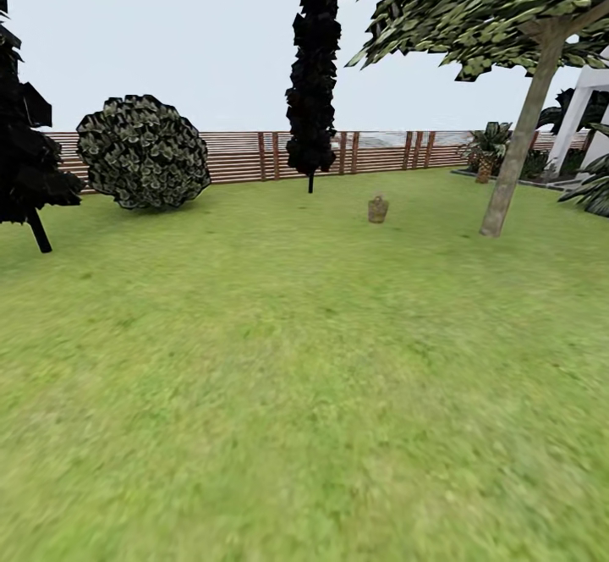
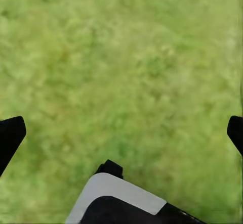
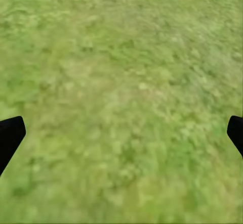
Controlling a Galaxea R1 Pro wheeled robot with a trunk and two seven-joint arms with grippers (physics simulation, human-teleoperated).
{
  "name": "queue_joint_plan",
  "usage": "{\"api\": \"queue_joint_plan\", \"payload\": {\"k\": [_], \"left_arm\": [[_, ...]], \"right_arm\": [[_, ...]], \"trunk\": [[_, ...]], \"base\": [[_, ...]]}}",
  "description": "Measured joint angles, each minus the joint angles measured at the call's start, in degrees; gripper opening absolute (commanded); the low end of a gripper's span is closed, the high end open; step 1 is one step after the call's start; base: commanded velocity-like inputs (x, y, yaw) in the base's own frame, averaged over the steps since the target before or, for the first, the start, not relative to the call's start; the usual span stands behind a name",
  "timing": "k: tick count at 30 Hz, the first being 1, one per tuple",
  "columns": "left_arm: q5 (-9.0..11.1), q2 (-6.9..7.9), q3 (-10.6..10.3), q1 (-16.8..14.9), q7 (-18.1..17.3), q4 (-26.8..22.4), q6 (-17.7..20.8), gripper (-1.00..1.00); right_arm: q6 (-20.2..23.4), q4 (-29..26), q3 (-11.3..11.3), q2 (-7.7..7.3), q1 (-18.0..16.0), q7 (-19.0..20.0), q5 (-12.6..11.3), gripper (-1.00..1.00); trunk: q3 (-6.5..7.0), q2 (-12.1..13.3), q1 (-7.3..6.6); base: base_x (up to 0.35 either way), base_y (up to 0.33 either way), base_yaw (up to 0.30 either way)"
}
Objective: Take the three Easter eggs out of the wicker basket on the lawn in the garden, then place them on the lawn next to a single tree (choose any tree) so that all three eggs are next to the same tree and none are left in the basket.
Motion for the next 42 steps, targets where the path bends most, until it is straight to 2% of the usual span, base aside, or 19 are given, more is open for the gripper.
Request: {"api": "queue_joint_plan", "payload": {"k": [1, 4, 10, 19, 42], "left_arm": [[0.0, -0.02, 0.0, 0.0, 0.0, -0.2, 2.1, 1.00], [0.0, -0.10, 0.0, 0.0, 0.0, -0.4, 4.5, 1.00], [-0.1, -0.16, 0.0, 0.0, 0.0, -0.4, 0.6, 1.00], [-0.1, 0.03, -0.1, 0.0, 0.0, -0.6, 4.5, 1.00], [-0.1, -0.28, 0.0, 0.0, 0.1, -0.6, 4.6, 1.00]], "right_arm": [[0.0, 0.0, 0.0, 0.00, 0.0, 0.0, 0.0, 1.00], [0.0, 0.0, 0.0, 0.00, 0.0, 0.0, 0.0, 1.00], [0.0, 0.0, 0.0, -0.01, 0.0, 0.0, 0.0, 1.00], [0.0, 0.0, 0.0, -0.01, 0.0, 0.0, 0.0, 1.00], [0.0, 0.0, 0.0, 0.00, 0.0, 0.0, -0.1, 1.00]], "trunk": [[0.00, 0.0, 0.00], [0.00, 0.0, 0.00], [0.00, 0.0, 0.00], [0.00, 0.0, 0.00], [0.00, 0.0, 0.00]], "base": [[0.321, -0.098, 0.000], [0.321, -0.098, 0.000], [0.321, -0.101, 0.000], [0.321, -0.103, 0.000], [0.325, -0.037, 0.000]]}}
